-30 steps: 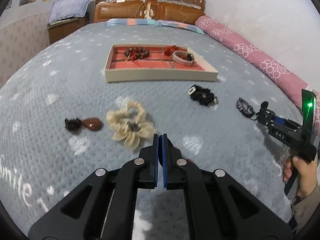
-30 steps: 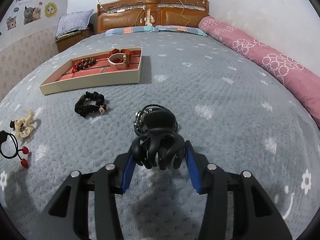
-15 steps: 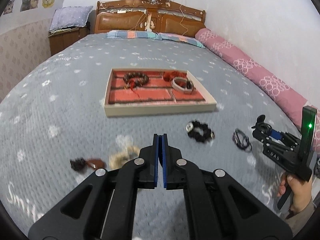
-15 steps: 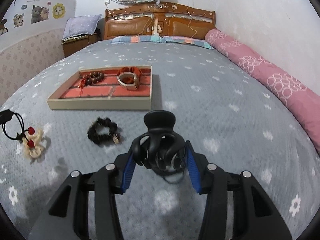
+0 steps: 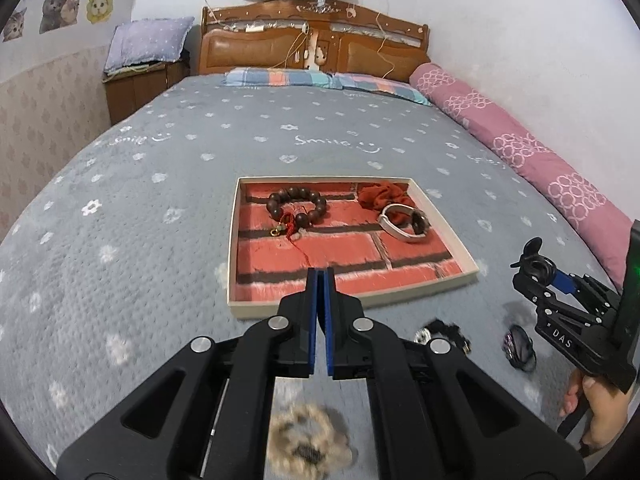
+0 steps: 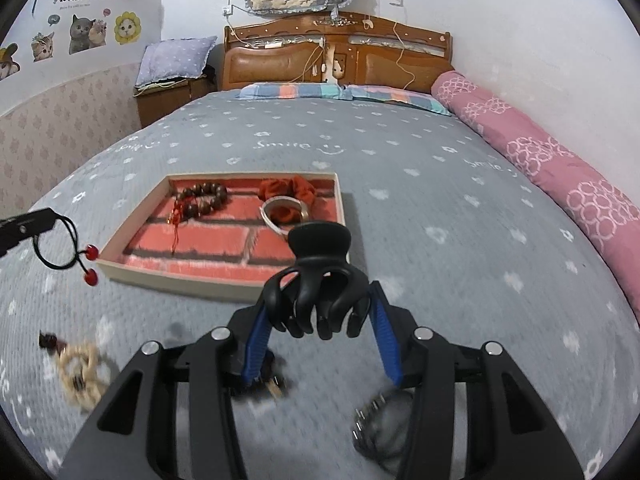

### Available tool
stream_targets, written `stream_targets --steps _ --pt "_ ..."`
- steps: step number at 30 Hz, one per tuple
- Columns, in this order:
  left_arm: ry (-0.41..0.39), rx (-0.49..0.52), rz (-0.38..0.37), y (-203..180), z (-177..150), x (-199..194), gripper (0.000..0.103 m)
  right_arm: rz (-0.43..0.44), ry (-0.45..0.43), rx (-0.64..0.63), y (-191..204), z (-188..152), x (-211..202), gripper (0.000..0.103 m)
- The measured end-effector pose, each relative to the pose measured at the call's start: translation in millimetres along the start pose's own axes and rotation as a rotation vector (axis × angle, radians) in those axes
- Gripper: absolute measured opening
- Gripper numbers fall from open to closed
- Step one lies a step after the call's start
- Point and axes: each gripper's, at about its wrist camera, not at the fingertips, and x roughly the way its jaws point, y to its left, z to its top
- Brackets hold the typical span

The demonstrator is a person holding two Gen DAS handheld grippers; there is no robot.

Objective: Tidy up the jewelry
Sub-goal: 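Carry both items into the tray and open both tools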

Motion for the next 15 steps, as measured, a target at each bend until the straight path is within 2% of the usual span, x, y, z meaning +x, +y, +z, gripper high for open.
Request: stream_targets --steps 6,11,15 --pt "0.049 -0.006 0.015 7 29 57 0.001 0.008 0.022 -0.018 19 27 41 0.047" --pt "0.105 0.002 0.032 11 41 105 0.001 0.009 0.058 -0.048 34 42 86 0.047" --pt "0.161 -0.033 0.019 21 45 144 0.001 0.011 0.105 -0.049 41 48 119 0.047"
